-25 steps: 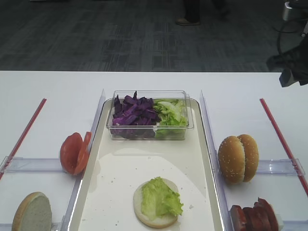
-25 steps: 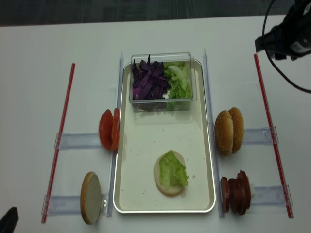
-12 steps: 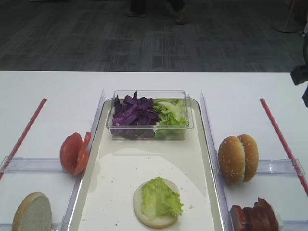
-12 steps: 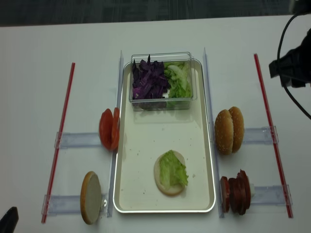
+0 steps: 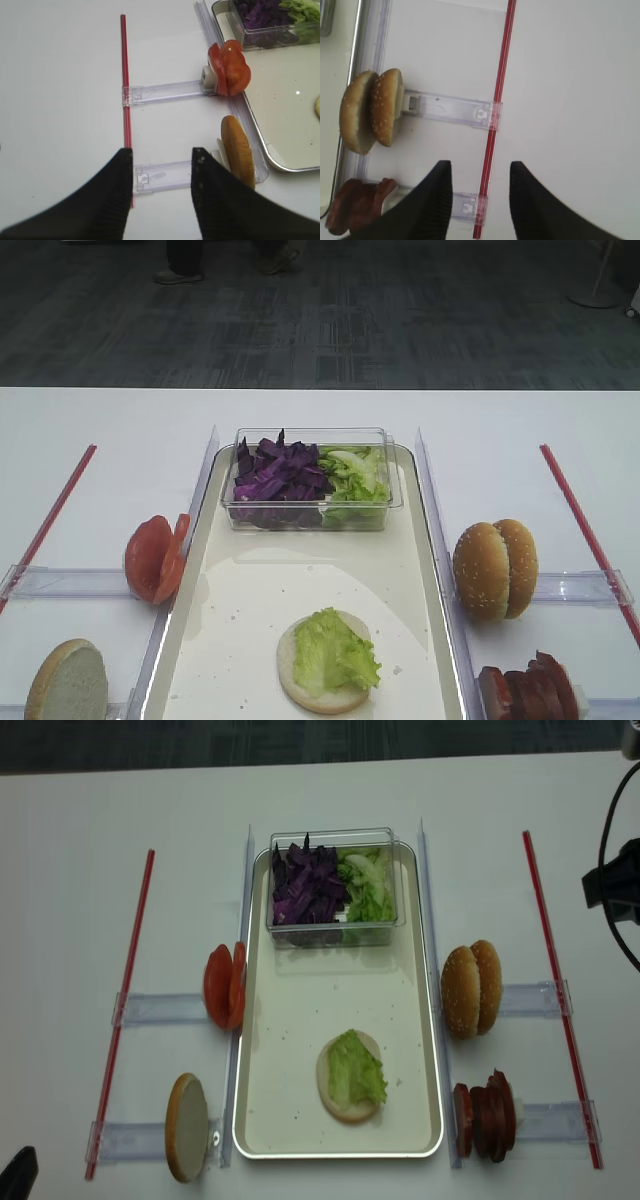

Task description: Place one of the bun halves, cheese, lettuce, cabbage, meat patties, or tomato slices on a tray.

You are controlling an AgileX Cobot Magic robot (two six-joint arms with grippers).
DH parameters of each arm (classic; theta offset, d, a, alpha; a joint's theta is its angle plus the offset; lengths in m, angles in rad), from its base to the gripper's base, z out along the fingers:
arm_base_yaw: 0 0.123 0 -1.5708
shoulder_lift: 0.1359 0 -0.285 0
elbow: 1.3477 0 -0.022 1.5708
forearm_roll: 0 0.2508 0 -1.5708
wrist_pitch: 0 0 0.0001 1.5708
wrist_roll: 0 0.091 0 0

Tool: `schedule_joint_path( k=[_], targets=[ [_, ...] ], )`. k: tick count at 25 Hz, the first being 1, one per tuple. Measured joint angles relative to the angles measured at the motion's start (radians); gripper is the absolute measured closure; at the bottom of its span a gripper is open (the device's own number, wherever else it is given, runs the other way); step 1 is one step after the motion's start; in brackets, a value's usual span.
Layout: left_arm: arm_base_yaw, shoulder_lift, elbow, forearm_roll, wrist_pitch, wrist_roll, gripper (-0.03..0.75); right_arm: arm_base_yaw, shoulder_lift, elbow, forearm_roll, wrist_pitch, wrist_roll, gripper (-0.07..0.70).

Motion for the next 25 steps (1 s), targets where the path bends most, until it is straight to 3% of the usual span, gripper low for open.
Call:
schedule_joint_path(
  k=[1,7,12,16,20,25],
  targets=[
    [0.0,0.0,0.0,0.0,0.0,0.0,0.444,0.0,-0.055,0.0,0.0,0.037,-0.002,0.314],
    [0.0,0.0,0.0,0.0,0.0,0.0,0.444,0.0,-0.208,0.0,0.002,0.117,-0.002,0.314],
    [0.0,0.0,0.0,0.0,0.0,0.0,0.444,0.0,-0.301,0.002,0.008,0.146,-0.002,0.314],
    [0.0,0.0,0.0,0.0,0.0,0.0,0.444,0.0,-0.38,0.072,0.036,0.127,-0.002,0.314],
    [0.0,0.0,0.0,0.0,0.0,0.0,0.444,-0.002,-0.49,0.255,0.091,0.042,-0.002,0.314],
    [0.0,0.0,0.0,0.0,0.0,0.0,0.444,-0.002,-0.622,0.387,0.103,0.017,0.018,0.314]
  ],
)
